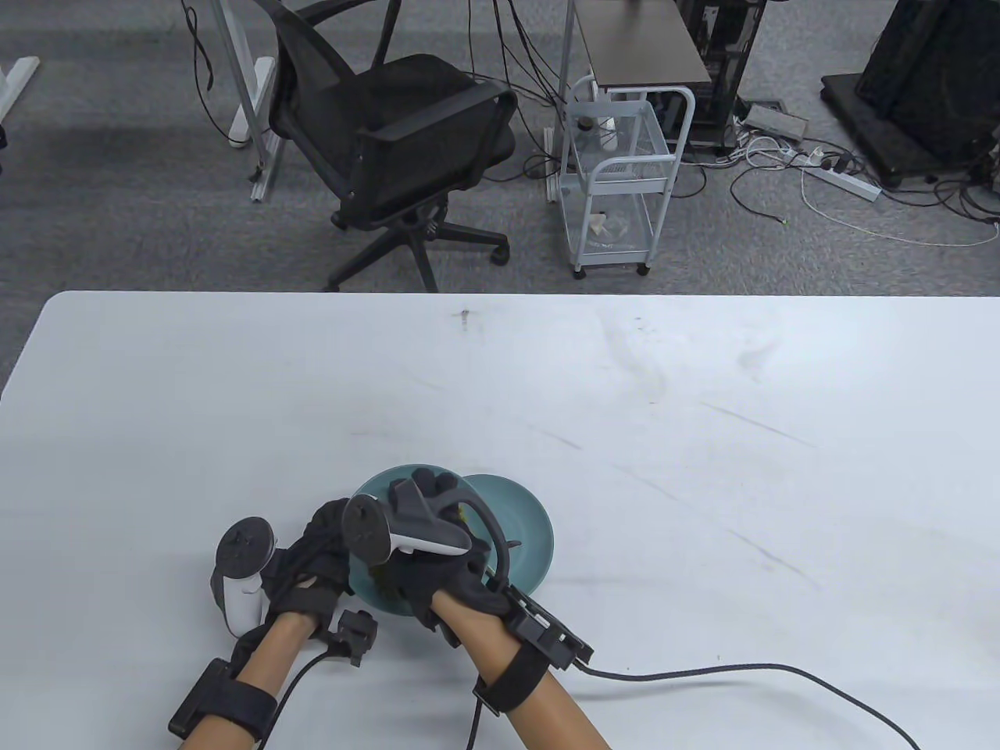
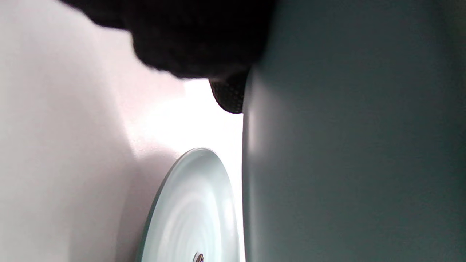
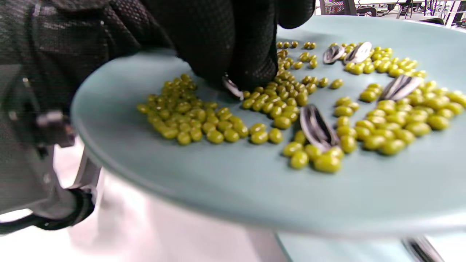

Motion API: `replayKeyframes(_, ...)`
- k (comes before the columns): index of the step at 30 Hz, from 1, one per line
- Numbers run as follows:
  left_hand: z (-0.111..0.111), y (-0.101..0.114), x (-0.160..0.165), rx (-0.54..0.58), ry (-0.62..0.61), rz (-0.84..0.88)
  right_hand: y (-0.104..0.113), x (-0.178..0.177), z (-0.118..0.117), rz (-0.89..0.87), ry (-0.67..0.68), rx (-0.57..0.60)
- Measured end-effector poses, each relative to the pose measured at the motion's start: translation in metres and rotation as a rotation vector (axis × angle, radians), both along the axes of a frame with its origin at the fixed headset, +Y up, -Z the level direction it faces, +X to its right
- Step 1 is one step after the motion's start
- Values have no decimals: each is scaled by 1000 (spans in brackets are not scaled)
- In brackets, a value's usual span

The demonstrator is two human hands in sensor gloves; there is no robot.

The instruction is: Pick sunflower seeds with hand pinch into plate

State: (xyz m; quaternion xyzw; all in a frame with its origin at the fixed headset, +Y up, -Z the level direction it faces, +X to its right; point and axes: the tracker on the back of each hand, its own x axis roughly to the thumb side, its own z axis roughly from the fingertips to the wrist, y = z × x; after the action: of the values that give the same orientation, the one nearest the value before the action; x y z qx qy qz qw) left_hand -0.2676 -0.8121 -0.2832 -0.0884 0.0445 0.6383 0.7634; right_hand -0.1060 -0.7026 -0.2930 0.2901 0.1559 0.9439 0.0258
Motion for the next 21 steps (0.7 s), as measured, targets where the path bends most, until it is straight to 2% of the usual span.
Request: replayKeyframes(21,0,0,-1,2,1,-1,1,-6,7,56,10,69)
